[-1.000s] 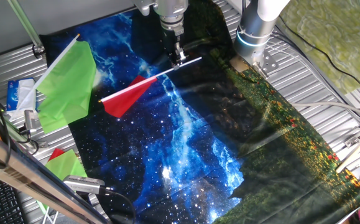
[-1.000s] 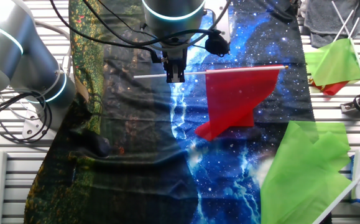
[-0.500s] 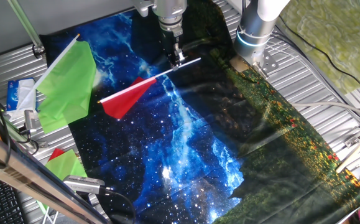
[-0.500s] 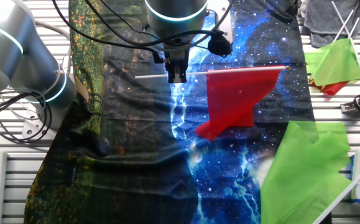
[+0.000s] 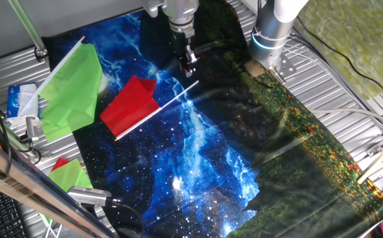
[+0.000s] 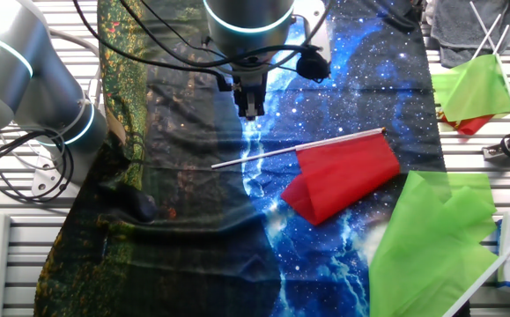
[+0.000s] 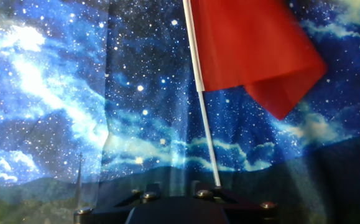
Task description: Wave the flag
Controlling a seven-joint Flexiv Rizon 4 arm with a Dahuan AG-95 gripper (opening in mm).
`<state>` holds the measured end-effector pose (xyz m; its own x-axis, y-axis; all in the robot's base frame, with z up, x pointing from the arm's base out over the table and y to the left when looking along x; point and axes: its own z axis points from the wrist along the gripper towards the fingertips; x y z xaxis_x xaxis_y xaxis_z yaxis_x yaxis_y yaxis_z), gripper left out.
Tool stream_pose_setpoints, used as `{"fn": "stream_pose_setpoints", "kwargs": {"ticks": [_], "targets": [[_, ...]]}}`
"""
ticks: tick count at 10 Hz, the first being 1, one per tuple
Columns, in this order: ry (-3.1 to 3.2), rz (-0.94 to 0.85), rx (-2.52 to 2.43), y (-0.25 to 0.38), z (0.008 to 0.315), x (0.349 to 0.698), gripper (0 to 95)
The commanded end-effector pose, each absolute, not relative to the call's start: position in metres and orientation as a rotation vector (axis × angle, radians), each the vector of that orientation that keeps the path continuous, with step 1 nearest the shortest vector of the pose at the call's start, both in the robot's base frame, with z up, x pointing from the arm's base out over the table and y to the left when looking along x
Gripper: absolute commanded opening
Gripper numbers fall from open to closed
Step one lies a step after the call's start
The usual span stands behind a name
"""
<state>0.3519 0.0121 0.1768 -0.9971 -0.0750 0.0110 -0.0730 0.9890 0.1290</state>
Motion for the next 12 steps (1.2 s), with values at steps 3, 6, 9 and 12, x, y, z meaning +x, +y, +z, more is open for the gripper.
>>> {"fn": "stream_pose_setpoints", "kwargs": {"ticks": [3, 6, 9, 12], "targets": [[-3.115, -0.188, 0.110, 0.0123, 0.1781, 0.3498, 38.0], [-3.115, -0.170, 0.107, 0.0124, 0.1780, 0.3498, 38.0], [-3.115, -0.168, 0.094, 0.0130, 0.1778, 0.3498, 38.0], [-3.112, -0.166, 0.087, 0.0130, 0.1777, 0.3498, 38.0]]}}
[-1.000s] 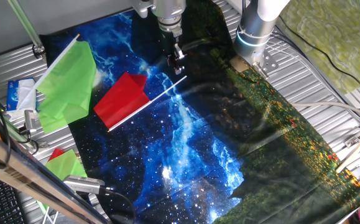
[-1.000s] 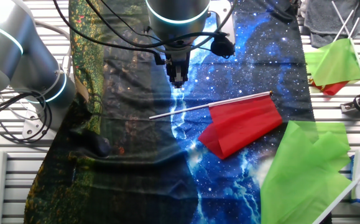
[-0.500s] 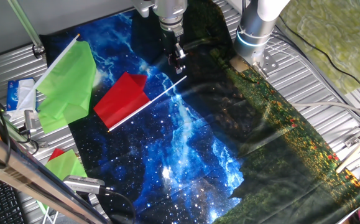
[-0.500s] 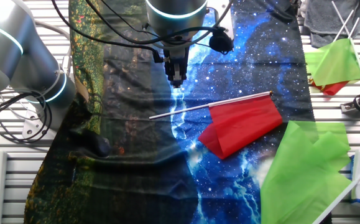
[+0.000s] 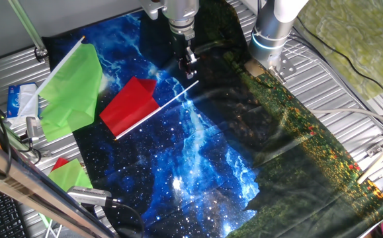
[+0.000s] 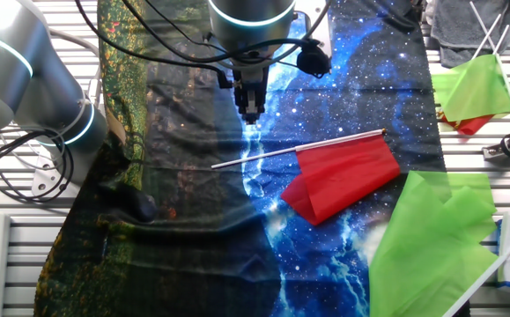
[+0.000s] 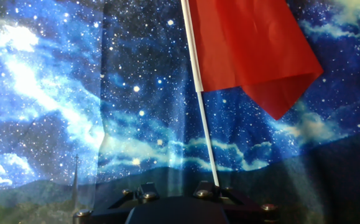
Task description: Wave the flag
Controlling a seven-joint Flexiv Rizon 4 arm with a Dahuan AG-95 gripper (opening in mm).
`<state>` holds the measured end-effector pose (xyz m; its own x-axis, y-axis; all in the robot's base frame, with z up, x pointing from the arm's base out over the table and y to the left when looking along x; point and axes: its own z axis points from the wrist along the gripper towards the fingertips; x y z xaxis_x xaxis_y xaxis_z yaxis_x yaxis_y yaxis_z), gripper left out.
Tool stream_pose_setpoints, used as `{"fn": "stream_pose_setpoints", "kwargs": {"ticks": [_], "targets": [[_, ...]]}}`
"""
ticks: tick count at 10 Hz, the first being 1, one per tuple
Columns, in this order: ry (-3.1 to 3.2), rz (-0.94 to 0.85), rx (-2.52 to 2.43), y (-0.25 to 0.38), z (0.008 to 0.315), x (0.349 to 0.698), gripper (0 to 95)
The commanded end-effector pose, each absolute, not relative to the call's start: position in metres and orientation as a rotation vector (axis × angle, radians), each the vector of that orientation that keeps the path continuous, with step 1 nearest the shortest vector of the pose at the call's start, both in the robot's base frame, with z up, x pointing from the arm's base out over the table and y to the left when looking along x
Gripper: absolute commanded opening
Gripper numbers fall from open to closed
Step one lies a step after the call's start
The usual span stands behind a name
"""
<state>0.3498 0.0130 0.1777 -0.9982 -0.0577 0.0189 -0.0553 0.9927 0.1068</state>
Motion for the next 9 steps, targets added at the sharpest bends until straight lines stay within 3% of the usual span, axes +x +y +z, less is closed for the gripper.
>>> {"fn": "stream_pose_setpoints", "kwargs": {"ticks": [1, 7, 8, 9], "targets": [[-3.108, -0.165, 0.078, 0.0130, 0.1777, 0.3498, 19.0], [-3.104, -0.165, 0.060, 0.0132, 0.1774, 0.3498, 19.0], [-3.105, -0.165, 0.058, 0.0132, 0.1776, 0.3498, 0.0], [-3.106, -0.166, 0.055, 0.0131, 0.1775, 0.3498, 0.0]]}}
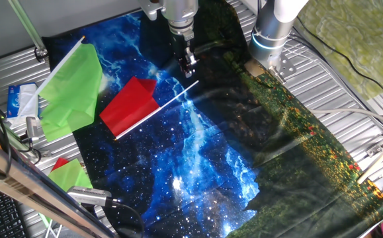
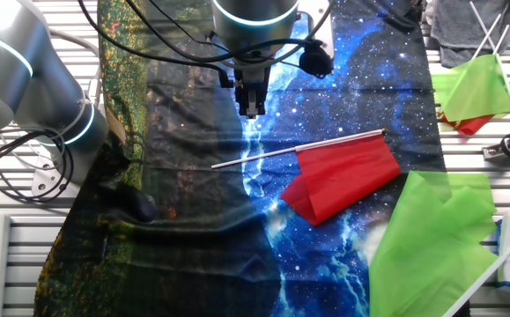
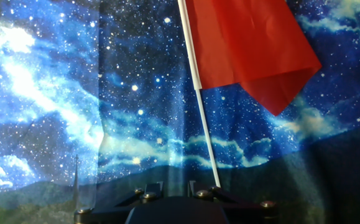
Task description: Wave the flag
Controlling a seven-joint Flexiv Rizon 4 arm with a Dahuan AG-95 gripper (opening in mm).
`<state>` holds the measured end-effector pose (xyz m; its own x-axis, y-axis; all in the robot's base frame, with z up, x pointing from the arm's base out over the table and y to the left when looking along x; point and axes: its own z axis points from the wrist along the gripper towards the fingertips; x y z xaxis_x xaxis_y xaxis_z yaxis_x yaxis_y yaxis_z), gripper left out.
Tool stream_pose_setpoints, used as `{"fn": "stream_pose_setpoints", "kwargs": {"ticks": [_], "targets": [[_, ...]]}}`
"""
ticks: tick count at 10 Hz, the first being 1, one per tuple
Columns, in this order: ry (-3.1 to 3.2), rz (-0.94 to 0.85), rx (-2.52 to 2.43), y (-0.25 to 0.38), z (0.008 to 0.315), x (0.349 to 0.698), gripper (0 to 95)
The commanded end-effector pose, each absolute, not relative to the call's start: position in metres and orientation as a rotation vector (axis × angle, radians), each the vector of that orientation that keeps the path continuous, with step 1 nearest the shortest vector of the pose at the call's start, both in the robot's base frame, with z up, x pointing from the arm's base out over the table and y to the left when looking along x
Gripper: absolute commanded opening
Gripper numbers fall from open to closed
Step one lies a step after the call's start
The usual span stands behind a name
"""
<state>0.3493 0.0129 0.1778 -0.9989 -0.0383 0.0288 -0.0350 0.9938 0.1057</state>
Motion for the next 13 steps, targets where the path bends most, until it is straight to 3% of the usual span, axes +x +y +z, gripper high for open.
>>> {"fn": "stream_pose_setpoints", "kwargs": {"ticks": [1, 13], "targets": [[-3.107, -0.166, 0.058, 0.0129, 0.1778, 0.3498, 0.0], [-3.106, -0.179, 0.104, 0.0137, 0.1764, 0.3497, 0.0]]}}
